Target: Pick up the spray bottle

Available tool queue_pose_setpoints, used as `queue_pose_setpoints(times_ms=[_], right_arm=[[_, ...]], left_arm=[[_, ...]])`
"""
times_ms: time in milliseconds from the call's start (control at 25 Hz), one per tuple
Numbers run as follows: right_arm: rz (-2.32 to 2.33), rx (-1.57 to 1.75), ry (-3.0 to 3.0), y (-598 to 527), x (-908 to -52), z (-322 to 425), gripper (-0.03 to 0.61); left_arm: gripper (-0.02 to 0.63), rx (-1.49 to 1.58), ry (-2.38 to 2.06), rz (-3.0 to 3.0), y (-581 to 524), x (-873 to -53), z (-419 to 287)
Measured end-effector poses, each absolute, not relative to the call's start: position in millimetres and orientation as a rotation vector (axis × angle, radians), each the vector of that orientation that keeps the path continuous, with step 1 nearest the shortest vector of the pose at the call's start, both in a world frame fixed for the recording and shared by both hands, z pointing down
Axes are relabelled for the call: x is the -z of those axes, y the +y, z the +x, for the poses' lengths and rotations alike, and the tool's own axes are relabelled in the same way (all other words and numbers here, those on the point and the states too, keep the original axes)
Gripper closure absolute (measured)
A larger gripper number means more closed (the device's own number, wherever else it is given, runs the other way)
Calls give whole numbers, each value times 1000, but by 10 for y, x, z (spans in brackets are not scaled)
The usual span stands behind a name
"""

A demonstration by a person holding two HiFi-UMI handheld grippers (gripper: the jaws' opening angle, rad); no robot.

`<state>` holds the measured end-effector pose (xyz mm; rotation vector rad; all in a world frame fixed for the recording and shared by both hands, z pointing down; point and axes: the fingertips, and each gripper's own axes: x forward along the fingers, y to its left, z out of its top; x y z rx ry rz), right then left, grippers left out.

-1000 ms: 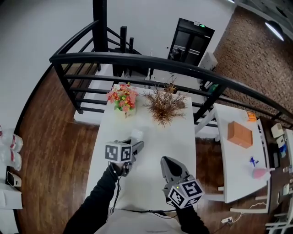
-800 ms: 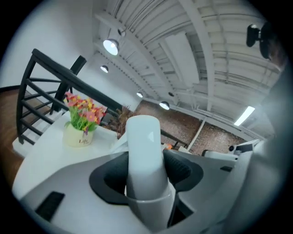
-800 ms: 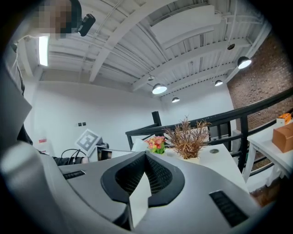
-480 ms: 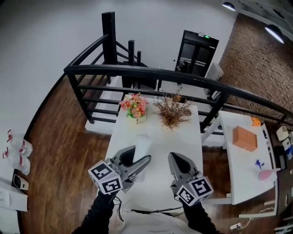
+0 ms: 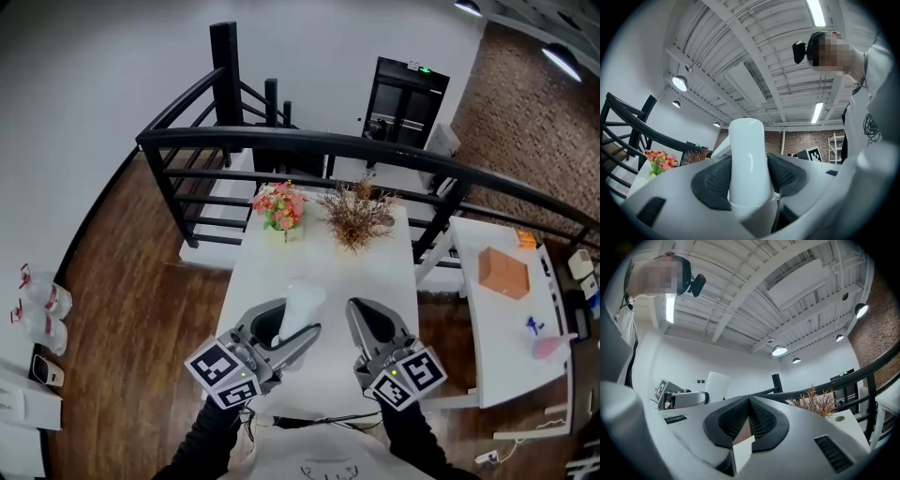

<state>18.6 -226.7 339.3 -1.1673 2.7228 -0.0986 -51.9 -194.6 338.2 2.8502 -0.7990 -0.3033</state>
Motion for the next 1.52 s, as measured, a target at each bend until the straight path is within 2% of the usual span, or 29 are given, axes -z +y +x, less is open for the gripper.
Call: queue_pose_setpoints(times_ms=[1520], right_arm=[[-1182, 184, 2765, -2194, -3501, 303, 601]], left_arm=[[367, 118, -872, 2774, -1983, -3655, -283]])
